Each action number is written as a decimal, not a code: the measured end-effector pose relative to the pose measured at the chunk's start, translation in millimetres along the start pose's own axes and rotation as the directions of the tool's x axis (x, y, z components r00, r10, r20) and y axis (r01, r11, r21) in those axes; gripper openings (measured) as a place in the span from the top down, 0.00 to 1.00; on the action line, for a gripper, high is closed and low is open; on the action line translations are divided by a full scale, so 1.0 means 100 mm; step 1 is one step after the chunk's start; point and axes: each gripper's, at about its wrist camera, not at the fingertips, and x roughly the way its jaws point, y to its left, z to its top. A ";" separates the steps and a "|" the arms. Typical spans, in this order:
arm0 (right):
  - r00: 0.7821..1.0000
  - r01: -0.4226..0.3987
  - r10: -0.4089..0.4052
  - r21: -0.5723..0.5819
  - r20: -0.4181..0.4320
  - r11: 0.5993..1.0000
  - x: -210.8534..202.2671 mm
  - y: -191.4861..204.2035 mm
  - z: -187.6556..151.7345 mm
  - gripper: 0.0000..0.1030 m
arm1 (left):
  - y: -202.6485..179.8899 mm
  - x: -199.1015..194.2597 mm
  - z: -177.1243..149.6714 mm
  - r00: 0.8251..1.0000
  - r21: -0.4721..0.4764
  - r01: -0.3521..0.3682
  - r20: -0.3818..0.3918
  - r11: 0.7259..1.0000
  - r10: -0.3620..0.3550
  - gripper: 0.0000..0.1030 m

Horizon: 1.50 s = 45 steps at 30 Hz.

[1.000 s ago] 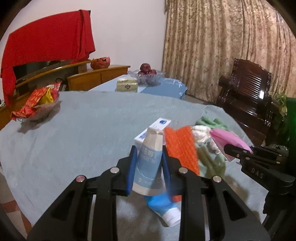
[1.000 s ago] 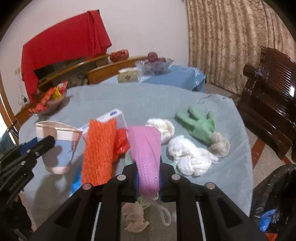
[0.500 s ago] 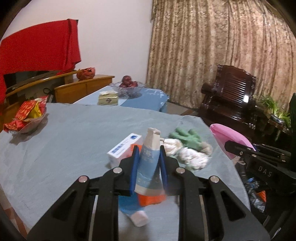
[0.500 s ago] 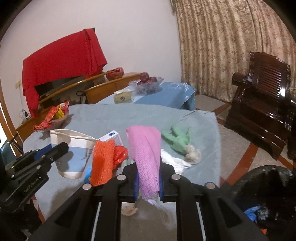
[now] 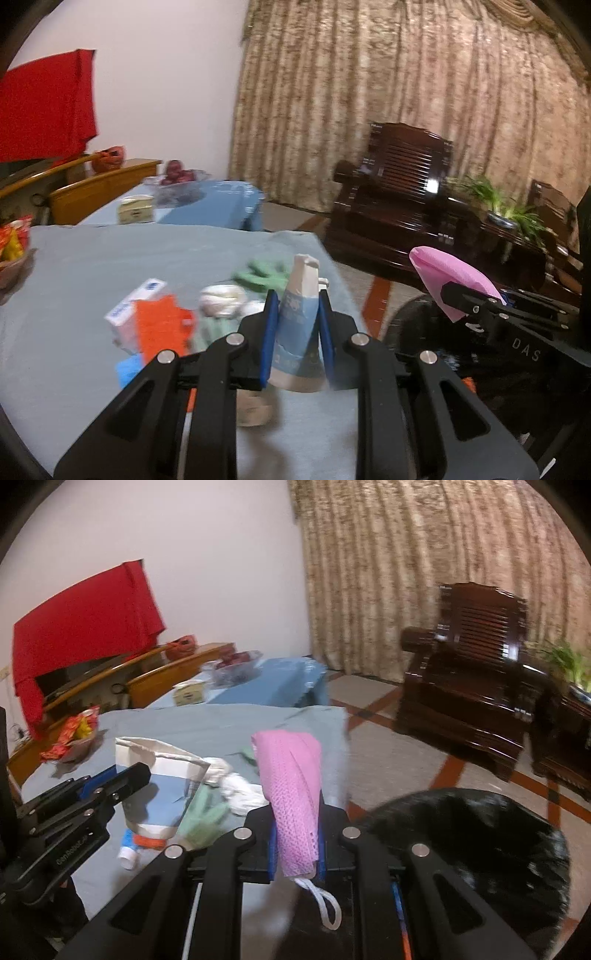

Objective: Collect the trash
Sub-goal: 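Carry the mask and cup over the bin and open both tools, then move both tools back over the table toward the green glove and foam net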

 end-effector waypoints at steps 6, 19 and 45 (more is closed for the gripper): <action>0.995 0.098 -0.098 0.040 -0.003 0.994 -0.23 -0.45 -0.11 0.85 | -0.51 0.15 -0.03 0.995 0.034 0.101 -0.015 0.994 -0.101 0.80; 0.965 0.263 -0.261 0.124 -0.038 0.957 -0.54 -1.24 -0.38 0.85 | -1.30 0.45 -0.23 0.966 0.089 0.253 -0.080 0.963 -0.247 0.80; 0.940 0.341 -0.335 0.151 -0.063 0.928 -0.51 -1.37 -0.59 0.06 | -0.99 0.56 -0.40 0.981 0.087 0.160 -0.127 0.983 -0.148 0.12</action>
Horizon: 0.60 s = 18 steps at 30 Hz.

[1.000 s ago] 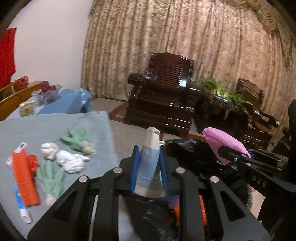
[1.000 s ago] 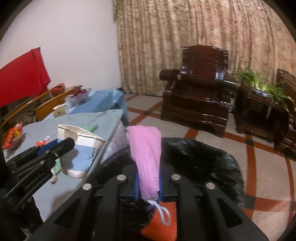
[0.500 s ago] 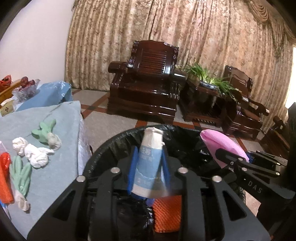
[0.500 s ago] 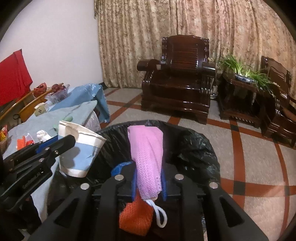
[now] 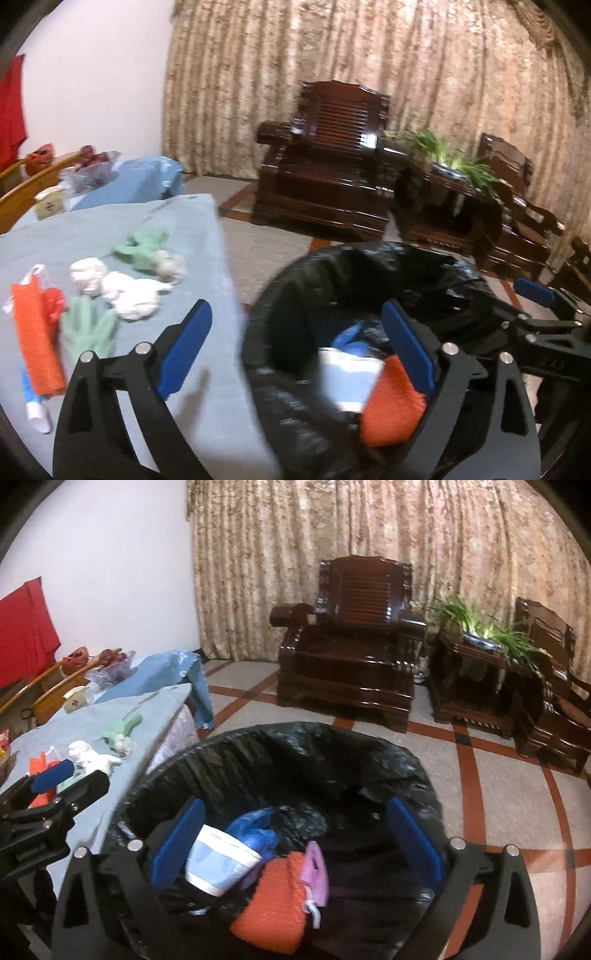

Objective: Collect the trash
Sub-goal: 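Move both tools back over the table toward the green glove and foam net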

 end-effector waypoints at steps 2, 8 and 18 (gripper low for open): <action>1.000 -0.023 0.023 -0.012 0.004 1.000 0.00 0.11 0.02 0.06 | 0.13 -0.07 0.00 1.000 -0.013 -0.028 0.005 1.000 0.028 0.12; 0.993 -0.118 0.119 -0.054 0.010 0.992 0.05 0.59 0.06 0.06 | 0.67 -0.34 -0.03 0.988 -0.059 -0.155 0.021 0.986 0.156 0.12; 0.961 -0.274 0.275 -0.135 -0.009 0.952 0.18 1.55 0.12 0.06 | 1.62 -0.71 -0.19 0.937 -0.133 -0.345 0.003 0.929 0.348 0.12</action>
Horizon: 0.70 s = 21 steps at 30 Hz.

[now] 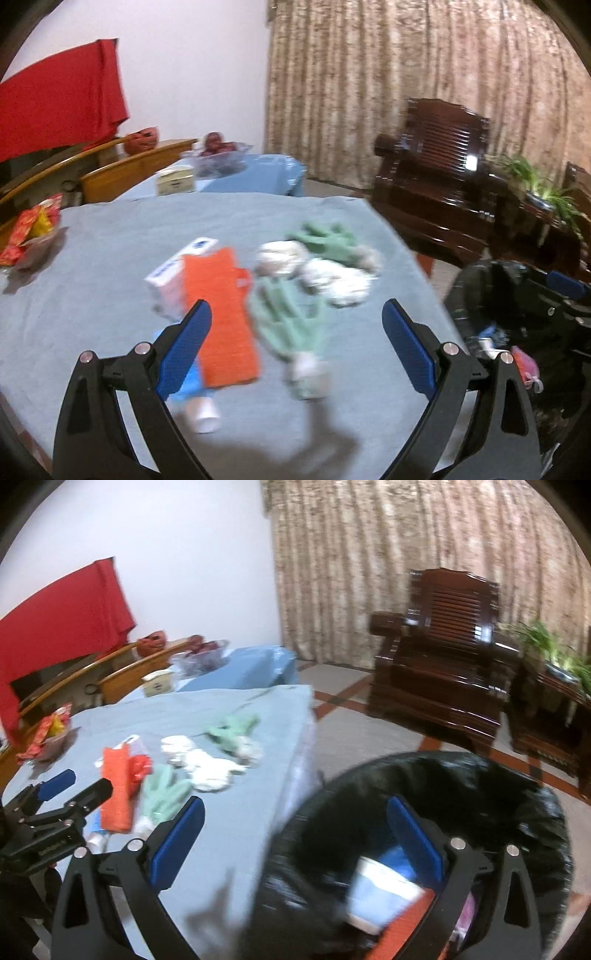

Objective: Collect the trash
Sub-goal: 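Move both tools back over the table toward the green glove and foam net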

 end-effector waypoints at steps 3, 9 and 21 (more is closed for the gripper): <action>0.999 -0.043 0.043 -0.037 -0.004 0.998 0.14 0.29 0.02 0.06 | 0.21 -0.02 -0.03 0.999 -0.014 -0.042 0.000 0.999 0.042 0.12; 0.994 -0.110 0.108 -0.067 -0.031 0.992 0.43 0.74 0.00 0.06 | 0.60 0.00 -0.12 0.994 -0.041 -0.108 -0.010 0.993 0.107 0.12; 0.985 -0.129 0.118 -0.084 -0.125 0.988 1.06 1.26 -0.19 0.07 | 0.99 0.15 -0.24 0.989 -0.085 -0.144 -0.052 0.986 0.140 0.12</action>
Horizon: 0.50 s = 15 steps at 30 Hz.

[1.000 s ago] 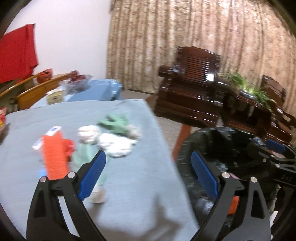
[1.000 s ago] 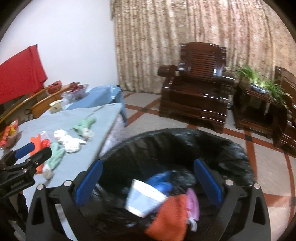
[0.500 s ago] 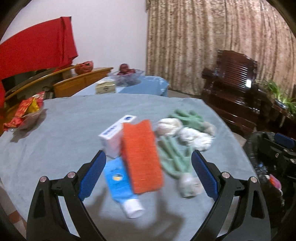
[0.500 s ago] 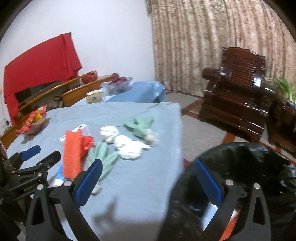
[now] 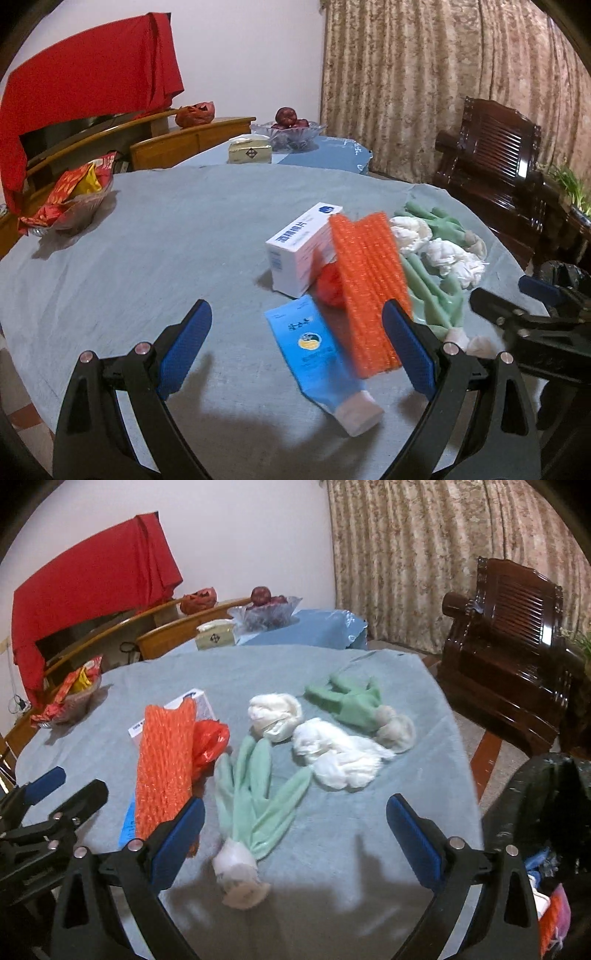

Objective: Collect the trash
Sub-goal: 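Move both tools back over the table toward the green glove and foam net, then grasp the green rubber glove with the right tool while the left tool grasps the orange foam net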

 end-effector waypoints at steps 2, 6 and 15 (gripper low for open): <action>1.000 0.006 -0.006 -0.001 -0.019 1.000 0.09 0.04 -0.01 0.09 | 0.04 0.02 0.00 1.000 -0.006 -0.004 -0.001 1.000 0.004 0.12; 0.999 0.009 -0.009 -0.003 -0.044 1.000 0.18 0.09 -0.03 0.15 | 0.10 0.05 0.00 1.000 -0.015 -0.008 -0.001 1.000 0.008 0.12; 0.991 -0.007 0.003 -0.028 -0.131 1.000 0.37 0.20 -0.07 0.36 | 0.15 0.10 0.00 1.000 -0.020 -0.007 -0.007 1.000 0.006 0.12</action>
